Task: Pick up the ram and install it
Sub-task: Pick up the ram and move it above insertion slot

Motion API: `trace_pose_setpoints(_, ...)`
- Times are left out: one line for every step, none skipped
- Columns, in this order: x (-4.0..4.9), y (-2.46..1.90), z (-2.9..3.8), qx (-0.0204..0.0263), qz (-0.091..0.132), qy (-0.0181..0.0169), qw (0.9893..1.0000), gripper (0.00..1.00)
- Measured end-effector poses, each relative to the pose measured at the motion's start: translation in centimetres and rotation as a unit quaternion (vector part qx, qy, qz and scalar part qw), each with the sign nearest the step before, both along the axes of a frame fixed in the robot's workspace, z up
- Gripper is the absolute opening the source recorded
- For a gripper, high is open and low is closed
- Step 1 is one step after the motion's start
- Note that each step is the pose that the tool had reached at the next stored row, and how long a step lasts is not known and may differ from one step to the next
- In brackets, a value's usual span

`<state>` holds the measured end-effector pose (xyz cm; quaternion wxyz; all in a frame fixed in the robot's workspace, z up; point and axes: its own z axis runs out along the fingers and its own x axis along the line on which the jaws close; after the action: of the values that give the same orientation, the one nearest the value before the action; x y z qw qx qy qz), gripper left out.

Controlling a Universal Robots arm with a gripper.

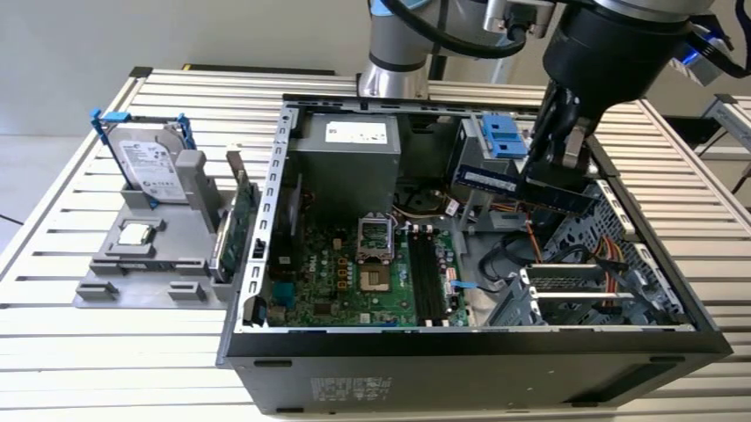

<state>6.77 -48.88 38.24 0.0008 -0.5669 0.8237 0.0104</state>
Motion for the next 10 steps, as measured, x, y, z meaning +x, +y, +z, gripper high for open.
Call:
trace_pose_setpoints(0.0, 0.0, 0.0, 0.0, -0.005, 0.0, 1.0, 0.0)
trace_pose_setpoints(0.0, 0.0, 0.0, 0.0, -0.01, 0.0, 1.0, 0.0)
trace_pose_setpoints(0.0, 0.0, 0.0, 0.0, -0.015, 0.0, 0.9999, 0.0)
trace_pose_setpoints(0.0, 0.0, 0.0, 0.0, -0.02, 0.0, 0.9998, 0.0)
trace_pose_setpoints(0.0, 0.0, 0.0, 0.0, -0.025, 0.0, 0.9997, 0.0)
trace_pose_setpoints(0.0, 0.0, 0.0, 0.0, -0.031, 0.0, 0.9995, 0.0)
trace_pose_setpoints(0.0, 0.0, 0.0, 0.0, -0.036, 0.0, 0.9994, 0.0)
trace_pose_setpoints(0.0, 0.0, 0.0, 0.0, -0.041, 0.0, 0.9992, 0.0)
trace_pose_setpoints(0.0, 0.0, 0.0, 0.0, -0.047, 0.0, 0.9989, 0.0)
trace_pose_setpoints(0.0, 0.0, 0.0, 0.0, -0.052, 0.0, 0.9987, 0.0)
